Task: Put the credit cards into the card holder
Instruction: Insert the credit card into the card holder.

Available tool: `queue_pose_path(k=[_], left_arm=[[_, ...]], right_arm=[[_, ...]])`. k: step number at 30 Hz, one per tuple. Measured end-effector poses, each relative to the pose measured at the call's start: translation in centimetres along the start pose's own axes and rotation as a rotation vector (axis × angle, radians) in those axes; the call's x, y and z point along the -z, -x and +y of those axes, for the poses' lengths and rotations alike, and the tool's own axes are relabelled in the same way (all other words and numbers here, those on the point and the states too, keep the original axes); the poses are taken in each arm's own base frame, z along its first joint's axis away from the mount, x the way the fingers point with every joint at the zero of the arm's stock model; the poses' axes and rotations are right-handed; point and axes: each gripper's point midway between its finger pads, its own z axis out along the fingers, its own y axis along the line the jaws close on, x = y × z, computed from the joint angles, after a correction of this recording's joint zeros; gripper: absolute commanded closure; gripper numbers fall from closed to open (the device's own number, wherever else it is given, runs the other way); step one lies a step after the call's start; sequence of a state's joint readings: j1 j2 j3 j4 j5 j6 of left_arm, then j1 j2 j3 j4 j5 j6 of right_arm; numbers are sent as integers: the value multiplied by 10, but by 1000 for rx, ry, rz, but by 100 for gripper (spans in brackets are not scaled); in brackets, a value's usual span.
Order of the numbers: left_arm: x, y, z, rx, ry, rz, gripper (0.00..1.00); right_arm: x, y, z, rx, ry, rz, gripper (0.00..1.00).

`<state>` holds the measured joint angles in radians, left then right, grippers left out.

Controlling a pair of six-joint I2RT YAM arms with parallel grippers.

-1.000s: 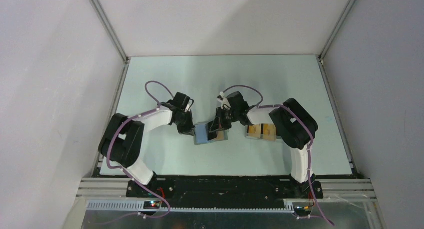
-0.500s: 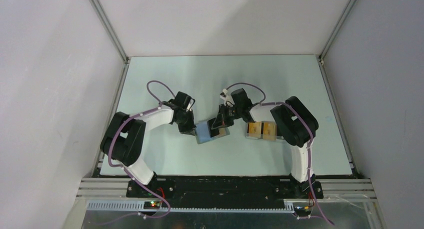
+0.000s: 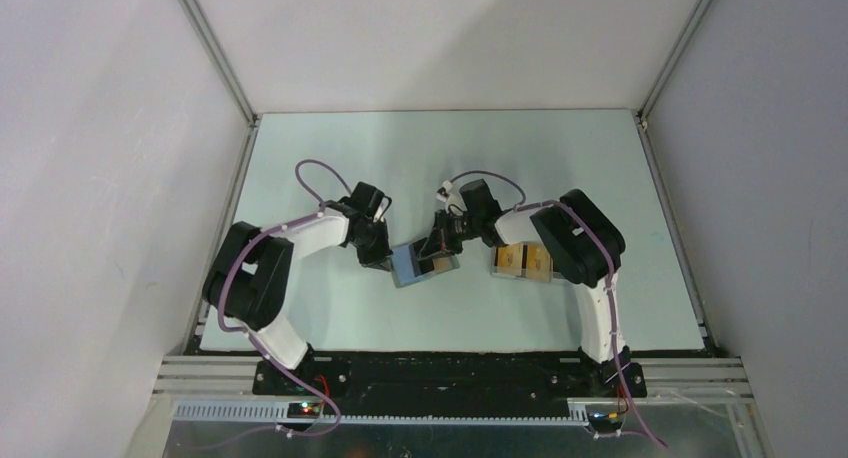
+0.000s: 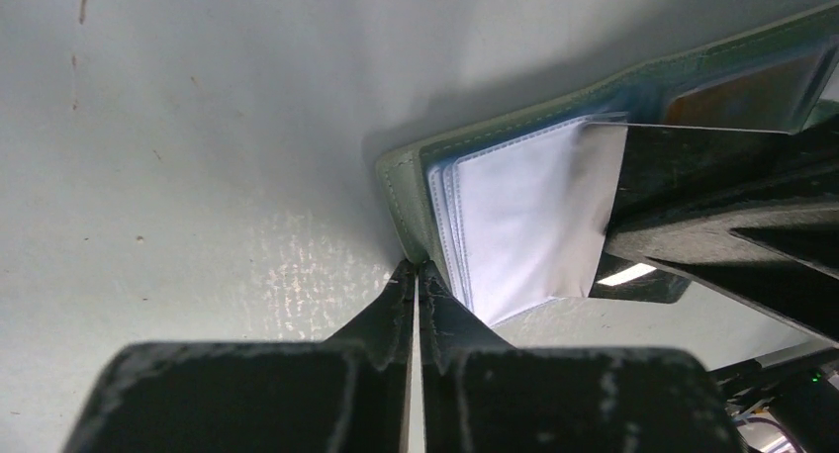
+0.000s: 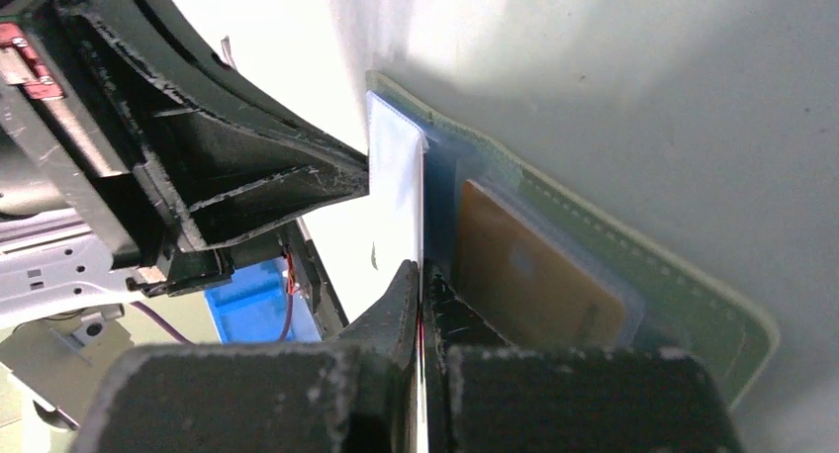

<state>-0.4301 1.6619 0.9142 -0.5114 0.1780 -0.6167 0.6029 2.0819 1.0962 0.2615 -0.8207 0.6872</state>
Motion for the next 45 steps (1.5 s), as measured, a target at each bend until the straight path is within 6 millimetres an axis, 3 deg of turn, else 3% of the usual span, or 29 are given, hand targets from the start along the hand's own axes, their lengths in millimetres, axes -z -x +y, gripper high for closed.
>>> queue_pose_path(k=[3, 6, 10, 18, 27, 34, 45], left_arm=[[0, 0, 0, -1, 2, 3, 96], [0, 0, 0, -8, 4, 6, 96], [0, 0, 0, -13, 5, 6, 96], [0, 0, -1, -18, 3, 7, 96], [-1, -1, -2, -23, 1, 8, 96], [-1, -1, -3, -20, 6, 16, 97], [-1, -1, -2, -19, 11, 22, 97]], right_arm=[[-5, -4, -3, -35, 15, 17, 93], [-9, -6, -3, -56, 21, 31, 70], [-11, -7, 4, -47, 11, 45, 53], [-3, 3, 10, 32, -202, 20, 36], [7, 11, 2, 69, -366, 25, 39], [-1, 3, 3, 86, -355, 78, 45], [-16, -4, 14, 92, -309, 148, 42]])
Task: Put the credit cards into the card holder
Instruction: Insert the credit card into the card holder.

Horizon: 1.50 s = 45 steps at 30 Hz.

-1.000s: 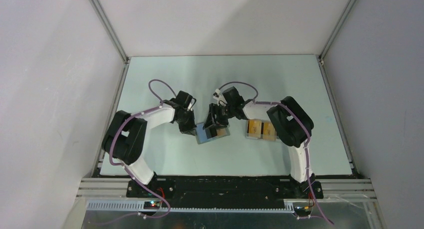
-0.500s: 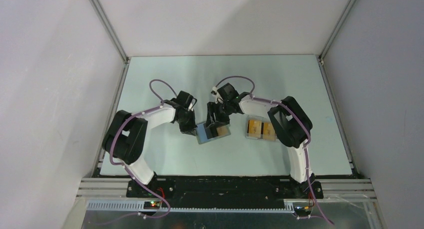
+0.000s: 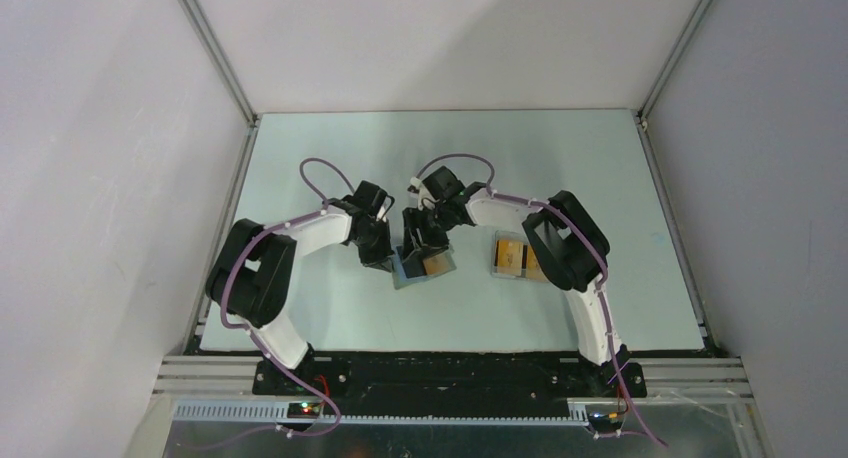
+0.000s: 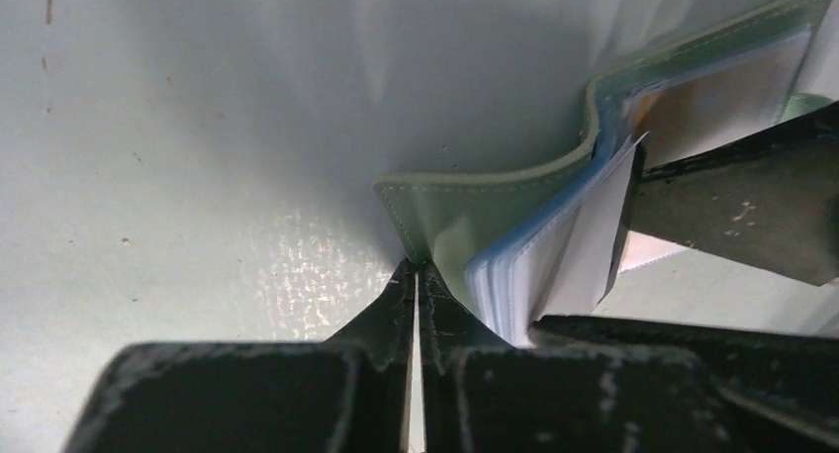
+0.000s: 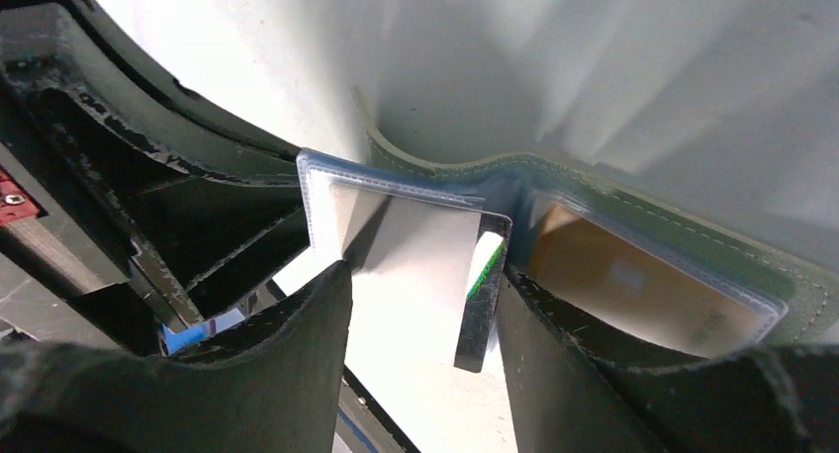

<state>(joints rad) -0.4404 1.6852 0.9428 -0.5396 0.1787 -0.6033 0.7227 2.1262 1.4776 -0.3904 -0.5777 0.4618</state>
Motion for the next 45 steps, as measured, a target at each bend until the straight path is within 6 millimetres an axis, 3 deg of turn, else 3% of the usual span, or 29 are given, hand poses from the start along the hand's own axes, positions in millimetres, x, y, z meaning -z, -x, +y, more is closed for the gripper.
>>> queue_pose_path(k=[6, 11, 14, 17, 19, 25, 28, 32, 37, 45], left_arm=[[1, -2, 1, 1, 5, 7, 97], [2, -3, 4, 2, 20, 7, 97], [5, -4, 11, 1, 51, 5, 95], [9, -4, 19, -8, 92, -3, 85], [12, -4, 24, -18, 115, -11, 73], [30, 1, 29, -13, 120, -49, 61], [37, 7, 27, 8, 90, -68, 59], [42, 11, 21, 40, 11, -82, 59], [38, 7, 11, 81, -112, -61, 60], [35, 8, -1, 89, -198, -58, 61]], right_arm=[[-5, -8, 12, 19, 40, 32, 45], [-5, -11, 11, 25, 34, 44, 73], [-5, -13, 11, 18, 31, 53, 78], [-6, -15, 14, 18, 35, 57, 77], [-6, -17, 19, 13, 55, 66, 73], [-2, -16, 25, -14, 100, 67, 56], [-1, -16, 23, -29, 98, 66, 52], [2, -14, 21, -34, 95, 61, 55], [4, -12, 21, -40, 98, 55, 62], [3, -15, 18, -75, 76, 68, 64]])
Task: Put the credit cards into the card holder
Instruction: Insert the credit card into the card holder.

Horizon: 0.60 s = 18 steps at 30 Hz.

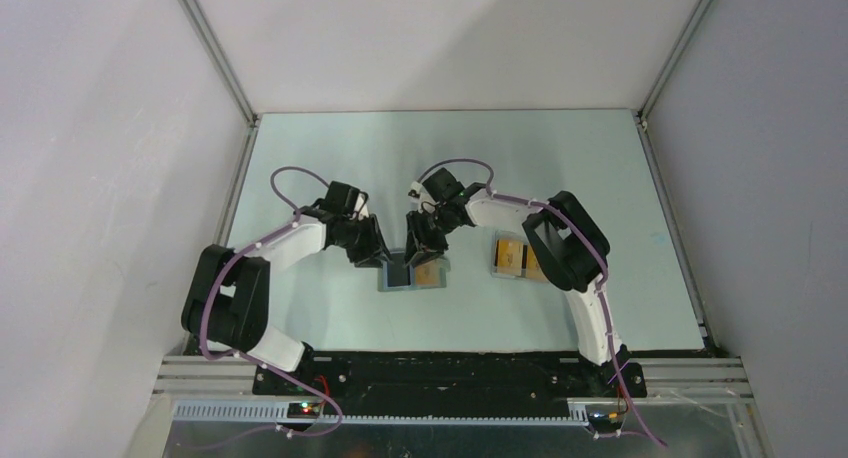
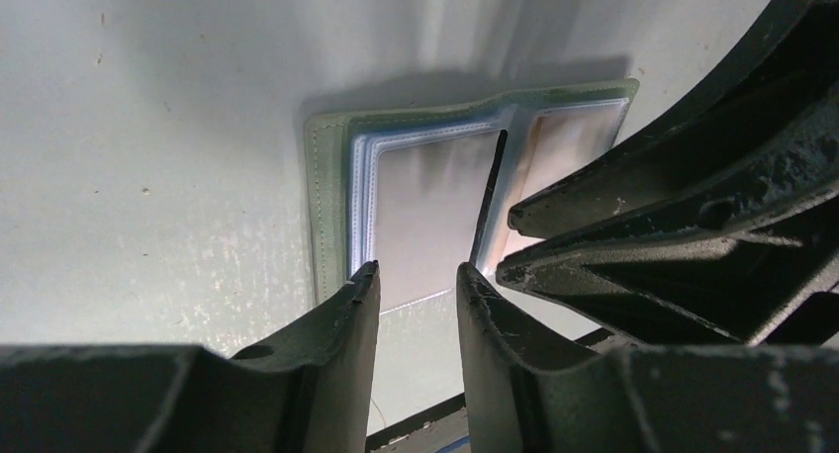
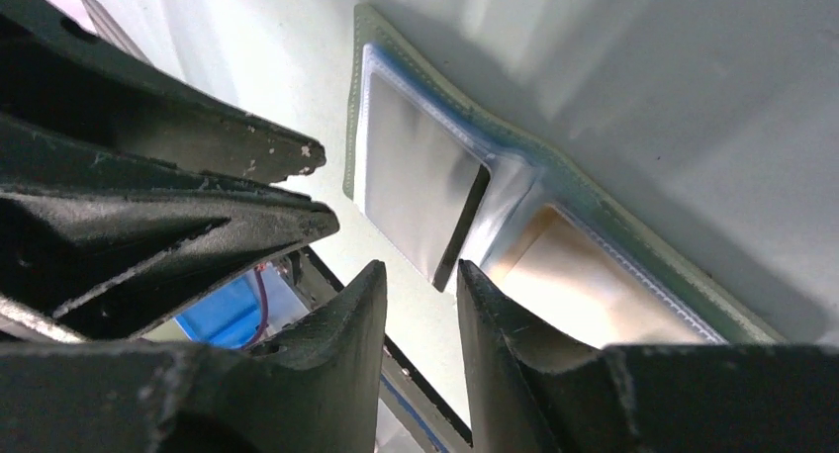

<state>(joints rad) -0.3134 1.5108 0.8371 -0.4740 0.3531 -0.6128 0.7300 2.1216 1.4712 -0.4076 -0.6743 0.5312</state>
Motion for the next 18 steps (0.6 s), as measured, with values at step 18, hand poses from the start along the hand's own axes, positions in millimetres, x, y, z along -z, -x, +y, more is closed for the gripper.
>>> queue_pose_path(k=[18], left_arm=[[-14, -3, 6, 10, 3, 34, 60]], right_arm=[[-19, -3, 5, -3, -20, 45, 66]])
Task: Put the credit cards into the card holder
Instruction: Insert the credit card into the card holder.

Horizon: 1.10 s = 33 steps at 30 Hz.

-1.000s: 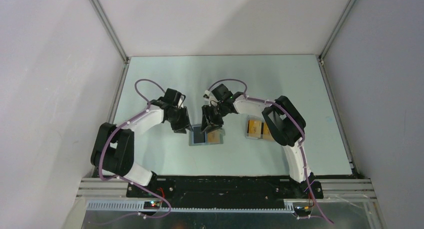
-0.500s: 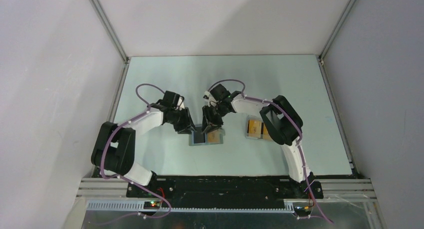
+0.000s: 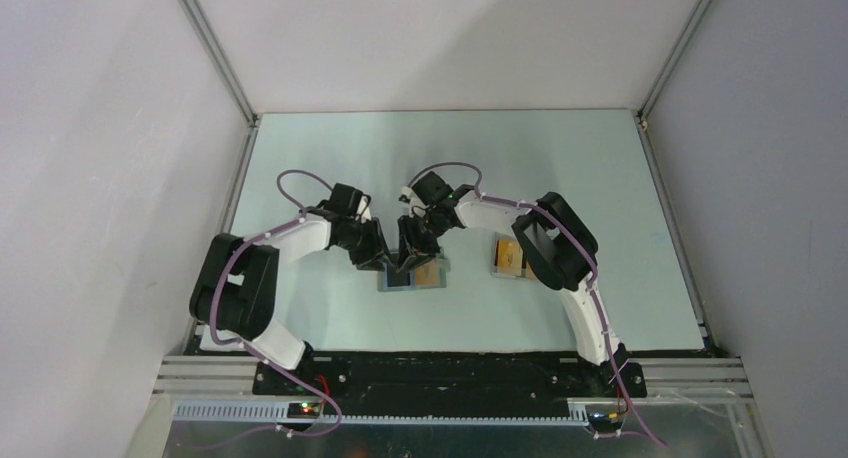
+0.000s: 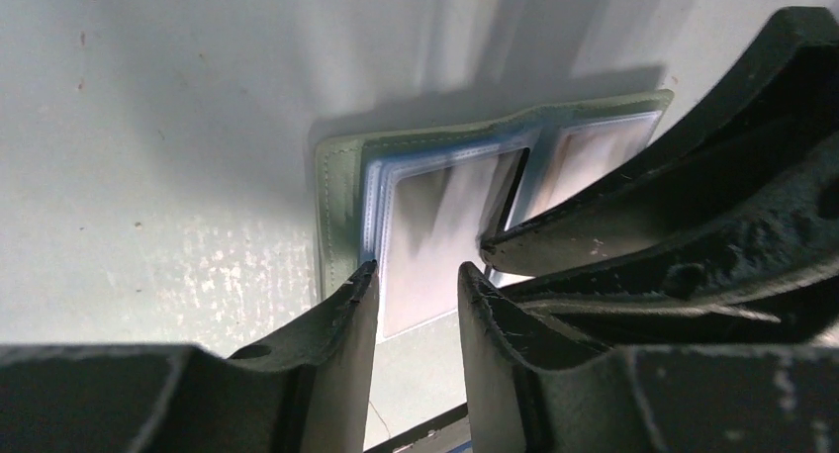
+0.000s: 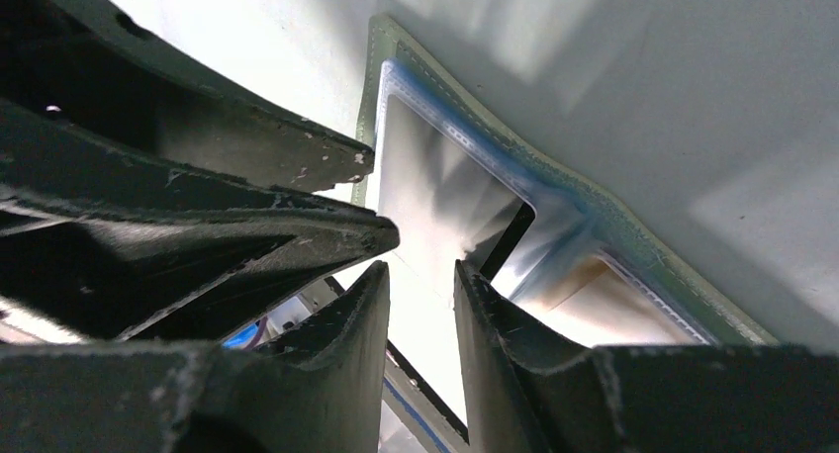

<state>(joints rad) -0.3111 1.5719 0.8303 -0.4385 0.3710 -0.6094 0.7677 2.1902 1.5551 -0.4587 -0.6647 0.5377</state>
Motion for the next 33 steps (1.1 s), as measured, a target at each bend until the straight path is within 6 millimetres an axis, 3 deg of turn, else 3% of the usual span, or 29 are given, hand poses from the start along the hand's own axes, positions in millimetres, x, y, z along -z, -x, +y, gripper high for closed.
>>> queue_pose_path(k=[15, 23, 33], left_arm=[[-8, -3, -1, 6, -20, 31, 66], [-3, 0, -9, -9, -42, 9, 66], [-4, -7, -15, -32, -57, 25, 65]], right_arm=[[-1, 1, -4, -20, 12, 6, 74], [-2, -1, -9, -32, 20, 13, 85], [-2, -5, -14, -50, 47, 29, 85]])
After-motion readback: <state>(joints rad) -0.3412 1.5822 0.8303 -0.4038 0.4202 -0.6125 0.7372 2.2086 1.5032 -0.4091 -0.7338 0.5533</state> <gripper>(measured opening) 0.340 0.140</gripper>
